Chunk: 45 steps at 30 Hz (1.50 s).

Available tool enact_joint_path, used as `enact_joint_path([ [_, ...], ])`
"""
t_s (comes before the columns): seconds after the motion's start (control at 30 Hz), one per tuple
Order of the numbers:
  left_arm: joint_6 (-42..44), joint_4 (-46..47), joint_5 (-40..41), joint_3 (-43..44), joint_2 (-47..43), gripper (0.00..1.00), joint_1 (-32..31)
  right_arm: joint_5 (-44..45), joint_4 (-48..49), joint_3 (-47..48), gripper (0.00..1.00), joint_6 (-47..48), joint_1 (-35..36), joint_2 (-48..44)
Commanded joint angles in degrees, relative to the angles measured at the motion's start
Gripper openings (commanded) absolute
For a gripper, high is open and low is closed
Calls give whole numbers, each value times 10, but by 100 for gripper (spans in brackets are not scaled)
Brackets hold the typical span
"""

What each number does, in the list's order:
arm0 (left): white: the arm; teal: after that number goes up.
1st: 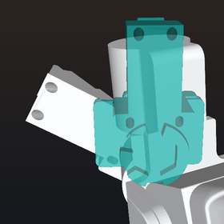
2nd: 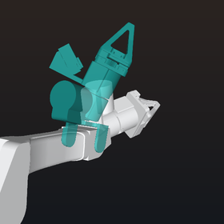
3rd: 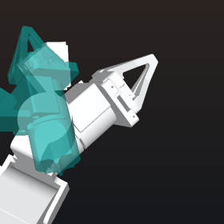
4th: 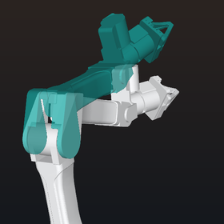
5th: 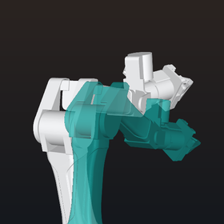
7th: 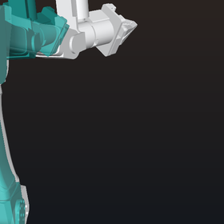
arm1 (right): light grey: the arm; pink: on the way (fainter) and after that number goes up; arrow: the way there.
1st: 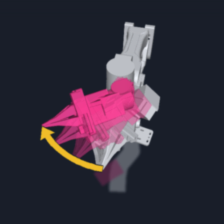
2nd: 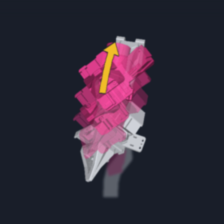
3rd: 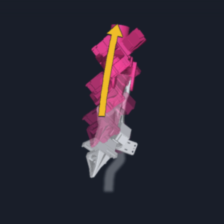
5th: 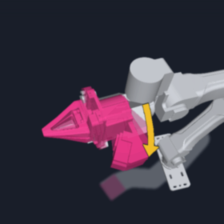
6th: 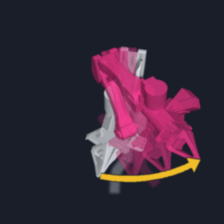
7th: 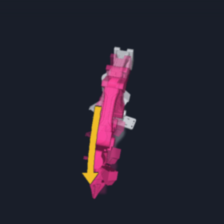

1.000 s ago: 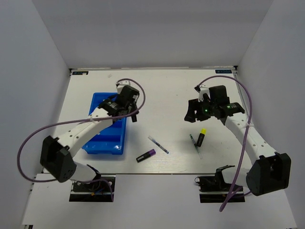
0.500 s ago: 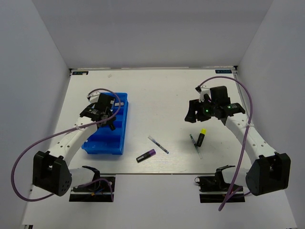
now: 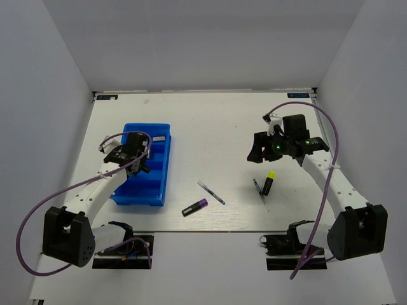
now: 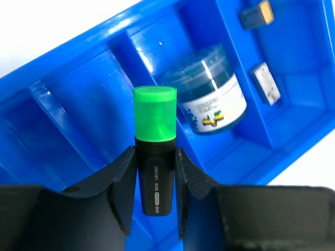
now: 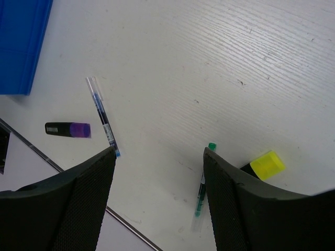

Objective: Sort the stationery into containers
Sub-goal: Place the stationery into the container, then grab a piece of stationery with the left arm

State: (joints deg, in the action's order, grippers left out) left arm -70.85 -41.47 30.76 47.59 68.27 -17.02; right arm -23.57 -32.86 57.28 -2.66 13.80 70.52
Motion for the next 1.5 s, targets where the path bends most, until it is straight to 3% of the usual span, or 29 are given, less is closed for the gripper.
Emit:
enact_joint_path([
  [0.0, -89, 22, 38, -11, 6, 1, 3, -18, 11, -2, 71, -5, -9, -18],
  [0.1, -100, 32, 47, -15, 13, 9, 2, -25, 11, -3, 71, -6, -13, -21],
  [0.13, -103, 31, 53, -16, 19, 23, 2, -27, 12, -5, 71, -6, -14, -21],
  [0.2, -102, 38, 60, -20, 23, 33, 3, -33, 12, -6, 71, -6, -17, -22],
  [0.33, -95, 52, 63, -15, 39, 46, 5, -45, 11, -8, 71, -5, -21, -21],
  [0.37, -95, 51, 64, -10, 41, 56, 6, -46, 13, -6, 71, -4, -21, -20],
  [0.47, -86, 53, 60, -4, 46, 75, 6, -50, 13, -8, 72, -3, -24, -21],
  [0.6, -56, 66, 55, -3, 35, 79, 5, -56, 13, -9, 72, -4, -26, -18],
  [0.63, -47, 68, 54, -2, 34, 75, 5, -58, 13, -9, 72, -3, -26, -19],
  [0.73, 19, 91, 40, 1, 18, 21, -6, -59, 12, -9, 70, 0, -28, -19],
  [0.8, 98, 106, 8, 21, 15, 0, -16, -63, 9, -11, 51, 5, -28, -20],
  [0.87, 172, 91, -42, 70, 22, 0, -42, -67, 10, -12, 20, 22, -30, -21],
  [0.9, 238, 92, -85, 79, 24, 0, -49, -69, 11, -13, 0, 25, -29, -16],
  [0.93, 310, 102, -157, 100, 26, 5, -67, -89, 1, -13, 0, 87, -29, -14],
  [1.0, 407, 84, -235, 116, 39, 28, -84, -100, -18, -9, 0, 134, -26, -3],
  [1.03, 460, 68, -346, 137, 46, 49, -89, -97, -53, 7, 0, 185, -28, 2],
  [1.07, 482, 48, -379, 166, 77, 57, -100, -90, -68, 17, 4, 230, -28, 8],
  [1.1, 570, -33, -480, 206, 91, 70, -113, -79, -99, 25, 20, 252, -28, 27],
  [1.13, 598, -66, -495, 224, 105, 75, -121, -38, -108, 45, 29, 254, -27, 32],
  [1.17, 665, -137, -497, 261, 134, 76, -163, 3, -119, 59, 37, 229, -29, 43],
  [1.27, 702, -147, -477, 260, 133, 76, -217, 123, -124, 71, 37, 143, -28, 47],
  [1.3, 751, -144, -476, 232, 129, 76, -244, 129, -121, 66, 37, 135, -30, 45],
  [1.47, 790, -93, -408, 161, 126, 78, -318, 167, -129, 36, 56, 60, -30, 59],
])
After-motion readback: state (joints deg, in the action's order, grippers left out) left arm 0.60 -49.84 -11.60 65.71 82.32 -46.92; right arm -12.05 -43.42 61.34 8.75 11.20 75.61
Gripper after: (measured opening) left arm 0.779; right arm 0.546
